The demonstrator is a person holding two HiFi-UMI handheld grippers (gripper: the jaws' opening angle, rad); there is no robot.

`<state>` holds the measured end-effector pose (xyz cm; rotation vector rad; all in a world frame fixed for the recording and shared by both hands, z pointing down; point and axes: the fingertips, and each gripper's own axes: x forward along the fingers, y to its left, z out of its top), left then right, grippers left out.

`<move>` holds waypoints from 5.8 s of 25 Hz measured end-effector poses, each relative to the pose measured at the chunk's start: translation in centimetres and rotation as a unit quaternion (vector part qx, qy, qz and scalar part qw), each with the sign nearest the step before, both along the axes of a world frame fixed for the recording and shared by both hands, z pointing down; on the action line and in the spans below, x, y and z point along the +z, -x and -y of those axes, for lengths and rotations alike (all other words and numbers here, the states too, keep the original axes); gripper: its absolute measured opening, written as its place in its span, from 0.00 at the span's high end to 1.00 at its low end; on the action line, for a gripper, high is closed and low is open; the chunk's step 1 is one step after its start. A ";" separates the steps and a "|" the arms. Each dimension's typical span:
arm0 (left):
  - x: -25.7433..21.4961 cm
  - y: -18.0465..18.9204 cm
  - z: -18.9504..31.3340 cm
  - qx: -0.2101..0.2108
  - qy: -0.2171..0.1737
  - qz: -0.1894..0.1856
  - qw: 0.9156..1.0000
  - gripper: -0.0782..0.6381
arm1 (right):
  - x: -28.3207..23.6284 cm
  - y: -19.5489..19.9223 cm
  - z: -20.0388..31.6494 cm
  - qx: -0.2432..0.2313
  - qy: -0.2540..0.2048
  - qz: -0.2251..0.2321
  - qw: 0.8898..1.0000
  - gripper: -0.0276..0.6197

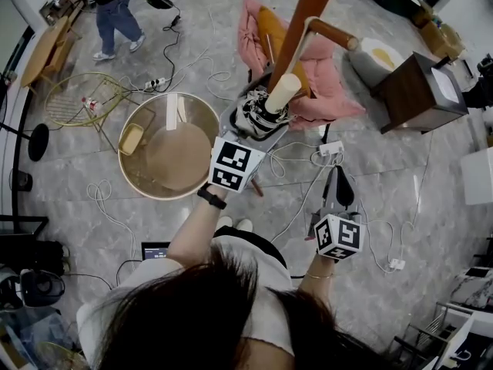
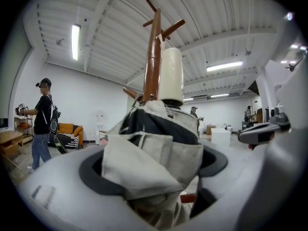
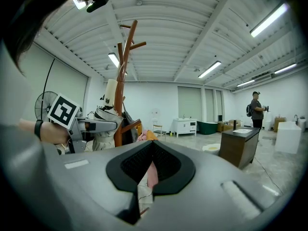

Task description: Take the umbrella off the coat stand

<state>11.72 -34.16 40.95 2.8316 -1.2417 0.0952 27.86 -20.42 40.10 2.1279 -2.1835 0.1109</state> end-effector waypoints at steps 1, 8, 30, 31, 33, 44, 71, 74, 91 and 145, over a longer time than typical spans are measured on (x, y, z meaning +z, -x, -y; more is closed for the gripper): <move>-0.2 0.1 -0.1 -0.002 -0.001 0.000 1.000 0.23 | -0.1 0.0 0.0 0.000 0.000 0.000 1.000 0.95; -0.5 0.3 -0.7 -0.002 -0.008 0.008 1.000 0.36 | -0.2 0.4 0.1 -0.006 -0.003 0.001 1.000 0.95; -1.8 0.2 -5.0 0.045 -0.017 0.028 0.998 0.41 | -1.1 1.3 -1.7 -0.010 -0.018 -0.001 1.000 0.95; -2.0 0.3 -5.3 0.047 -0.019 0.029 0.998 0.41 | -1.2 1.5 -1.8 -0.010 -0.020 -0.002 1.000 0.95; -2.5 0.4 -5.7 0.049 -0.025 0.028 0.998 0.41 | -1.4 1.5 -2.0 -0.009 -0.023 -0.002 1.000 0.95; -6.5 0.0 -8.8 0.072 -0.061 0.012 0.995 0.42 | -2.9 1.2 -4.4 0.006 -0.044 0.000 0.999 0.95; -11.6 -6.9 -13.5 0.166 -0.123 -0.008 0.978 0.42 | -4.9 -3.2 -8.7 0.071 -0.074 -0.010 0.995 0.95; -11.6 -7.9 -14.0 0.180 -0.124 -0.011 0.976 0.42 | -5.1 -3.9 -9.4 0.082 -0.076 -0.013 0.994 0.95; -6.6 -15.7 -17.2 0.273 -0.066 0.004 0.960 0.42 | -3.0 -9.8 -13.8 0.158 -0.036 -0.023 0.987 0.95; 6.3 -12.4 -15.9 0.290 0.042 0.050 0.955 0.42 | 4.9 -9.1 -14.3 0.173 0.040 -0.004 0.984 0.95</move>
